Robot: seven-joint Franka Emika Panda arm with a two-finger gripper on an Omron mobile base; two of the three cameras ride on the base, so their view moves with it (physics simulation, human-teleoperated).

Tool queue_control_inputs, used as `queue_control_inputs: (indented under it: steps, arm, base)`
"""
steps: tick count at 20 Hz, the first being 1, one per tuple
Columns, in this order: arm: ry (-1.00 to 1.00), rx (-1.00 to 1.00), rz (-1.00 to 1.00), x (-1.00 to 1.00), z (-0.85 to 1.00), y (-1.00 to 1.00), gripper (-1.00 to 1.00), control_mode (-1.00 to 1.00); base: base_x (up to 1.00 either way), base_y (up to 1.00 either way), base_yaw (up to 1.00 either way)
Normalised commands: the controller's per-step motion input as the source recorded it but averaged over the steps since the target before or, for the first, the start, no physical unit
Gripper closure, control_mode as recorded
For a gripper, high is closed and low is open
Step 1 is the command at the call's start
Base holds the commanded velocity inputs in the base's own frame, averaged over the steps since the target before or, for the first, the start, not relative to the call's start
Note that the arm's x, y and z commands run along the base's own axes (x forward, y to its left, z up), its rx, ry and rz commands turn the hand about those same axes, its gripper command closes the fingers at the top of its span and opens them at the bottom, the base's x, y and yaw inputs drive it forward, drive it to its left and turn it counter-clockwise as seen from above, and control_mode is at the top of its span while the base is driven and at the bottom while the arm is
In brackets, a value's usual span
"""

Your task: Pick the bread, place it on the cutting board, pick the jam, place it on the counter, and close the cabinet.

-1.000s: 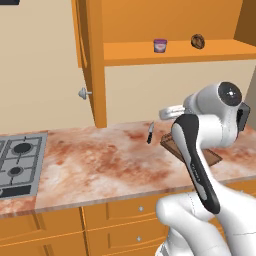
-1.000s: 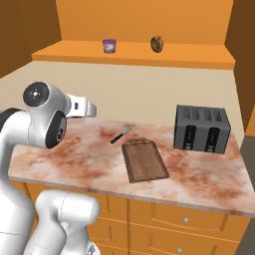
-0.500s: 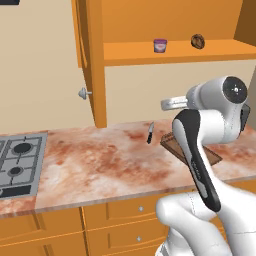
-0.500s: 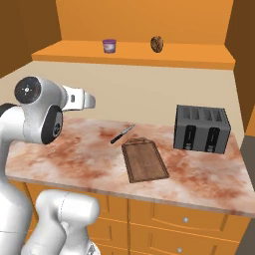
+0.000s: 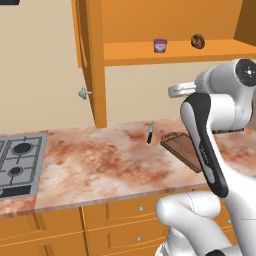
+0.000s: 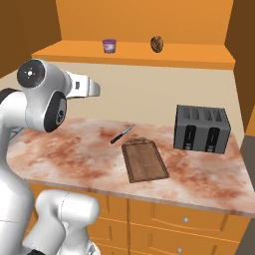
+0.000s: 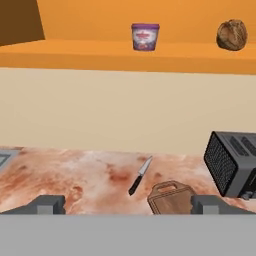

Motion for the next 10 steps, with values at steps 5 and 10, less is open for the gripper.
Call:
queue_control_inputs:
  steps: [5, 10]
  arm:
    - [-0.02, 0.0, 0.0, -0.05, 0.3, -0.08, -1.0, -1.0]
    - [-0.06, 0.0, 0.0, -0.02, 0.19, -0.01, -1.0, -1.0]
  base:
    - [0.0, 0.0, 0.0]
    - [0.0, 0.0, 0.0]
